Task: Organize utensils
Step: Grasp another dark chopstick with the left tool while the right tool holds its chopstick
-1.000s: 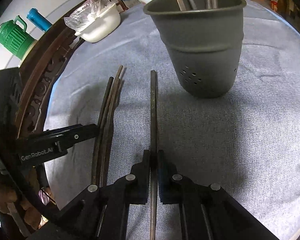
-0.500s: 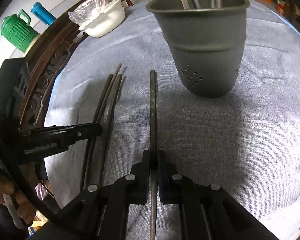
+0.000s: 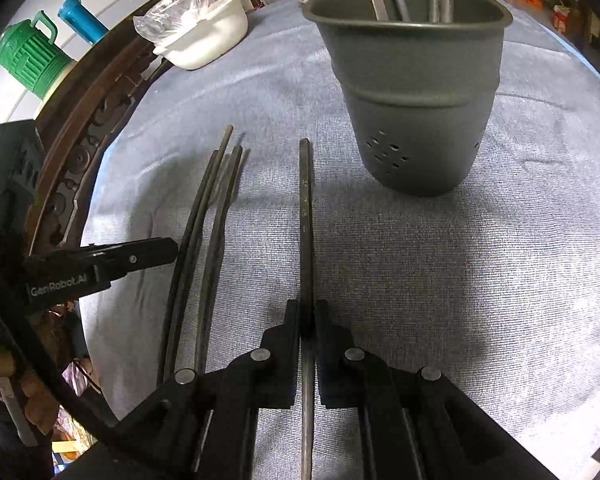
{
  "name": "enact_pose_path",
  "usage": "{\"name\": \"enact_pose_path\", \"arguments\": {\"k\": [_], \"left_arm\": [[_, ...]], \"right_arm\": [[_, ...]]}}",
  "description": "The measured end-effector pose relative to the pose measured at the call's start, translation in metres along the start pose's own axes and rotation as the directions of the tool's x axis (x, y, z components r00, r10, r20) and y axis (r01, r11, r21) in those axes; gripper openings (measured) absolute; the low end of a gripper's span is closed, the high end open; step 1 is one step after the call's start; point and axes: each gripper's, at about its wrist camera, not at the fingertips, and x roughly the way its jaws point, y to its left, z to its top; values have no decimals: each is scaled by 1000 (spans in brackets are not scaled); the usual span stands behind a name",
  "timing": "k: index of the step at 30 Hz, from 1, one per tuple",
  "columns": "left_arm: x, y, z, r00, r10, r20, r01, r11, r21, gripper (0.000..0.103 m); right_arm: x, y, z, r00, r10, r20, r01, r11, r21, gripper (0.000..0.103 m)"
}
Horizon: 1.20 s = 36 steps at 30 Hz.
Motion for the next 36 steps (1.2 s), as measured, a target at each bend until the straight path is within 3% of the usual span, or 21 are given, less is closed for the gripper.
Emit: {"name": "enact_pose_path", "arguments": {"k": [5, 7, 14, 21, 25, 29, 32, 36], "left_arm": [[11, -17, 8, 1000, 14, -22, -13, 1000, 27, 13], [13, -22, 8, 1000, 16, -26, -15, 999, 29, 7], [11, -15, 7, 999, 14, -33, -13, 999, 32, 3], [-2, -3, 20, 995, -100, -8, 99, 995, -13, 4], [6, -16, 26, 996, -88, -28, 89, 996, 16, 4], [23, -17, 31, 997, -67, -49, 68, 998, 17, 16], [27, -19, 34, 997, -61, -51, 63, 998, 26, 16], [25, -18, 32, 997, -33, -67, 36, 998, 49, 7]], "right_arm": [[-1, -2, -1, 1000, 3, -7, -3, 1000, -11, 8], [-1, -2, 0, 1000, 4, -9, -4, 1000, -15, 8], [-2, -2, 2, 1000, 4, -26, -5, 999, -36, 8], [-1, 0, 3, 1000, 3, -28, -4, 999, -36, 9], [-2, -1, 2, 1000, 0, -30, -1, 999, -37, 9], [-2, -2, 2, 1000, 6, -29, -7, 999, -34, 9], [-2, -2, 2, 999, 11, -30, -13, 999, -36, 9], [-2, -4, 3, 999, 20, -34, -21, 999, -36, 9]]}}
